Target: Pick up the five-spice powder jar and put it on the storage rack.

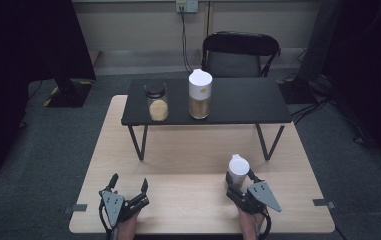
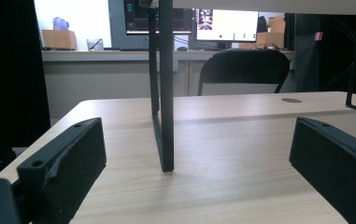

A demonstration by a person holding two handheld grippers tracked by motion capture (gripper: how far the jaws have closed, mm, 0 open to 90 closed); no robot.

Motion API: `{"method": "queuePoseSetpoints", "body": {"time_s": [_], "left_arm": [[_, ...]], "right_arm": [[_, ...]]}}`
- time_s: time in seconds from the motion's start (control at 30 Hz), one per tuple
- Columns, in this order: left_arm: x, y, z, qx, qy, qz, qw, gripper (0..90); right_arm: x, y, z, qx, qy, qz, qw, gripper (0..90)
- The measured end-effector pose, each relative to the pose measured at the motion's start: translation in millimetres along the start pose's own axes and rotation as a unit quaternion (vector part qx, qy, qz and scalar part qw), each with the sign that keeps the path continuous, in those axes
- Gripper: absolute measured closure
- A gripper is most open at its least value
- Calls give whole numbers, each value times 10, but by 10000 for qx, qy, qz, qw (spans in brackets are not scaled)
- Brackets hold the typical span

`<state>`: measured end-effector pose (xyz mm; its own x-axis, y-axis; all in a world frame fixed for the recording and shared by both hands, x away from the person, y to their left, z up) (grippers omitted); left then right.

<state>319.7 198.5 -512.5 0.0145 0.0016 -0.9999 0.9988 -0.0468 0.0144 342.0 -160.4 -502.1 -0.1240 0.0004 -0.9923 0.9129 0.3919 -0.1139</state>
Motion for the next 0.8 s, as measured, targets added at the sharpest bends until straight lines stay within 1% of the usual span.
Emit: {"method": "queuePoseSetpoints", "body": {"time_s": [0.7,0.8], "left_arm": [[0,0,0,-2,-2,3,10000,33],[0,0,0,-3,-1,3,10000,33]], "right_arm": [[-11,-3,-37,136,-206,-24,9997,298],[-11,-3,-39,142,-198,-16,9997,298]]}}
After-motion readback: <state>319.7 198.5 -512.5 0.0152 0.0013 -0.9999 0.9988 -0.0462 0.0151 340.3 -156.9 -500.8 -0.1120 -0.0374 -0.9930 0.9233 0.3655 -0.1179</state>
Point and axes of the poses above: each handheld gripper's, and its own axes: y roughly forward along the jaws, x roughly out of its underside, z roughly to its right, the point moved 4 cm from there along y, roughly forward along the jaws, and after that the axes turned 7 degrees about -x, right-handed, at the moved point
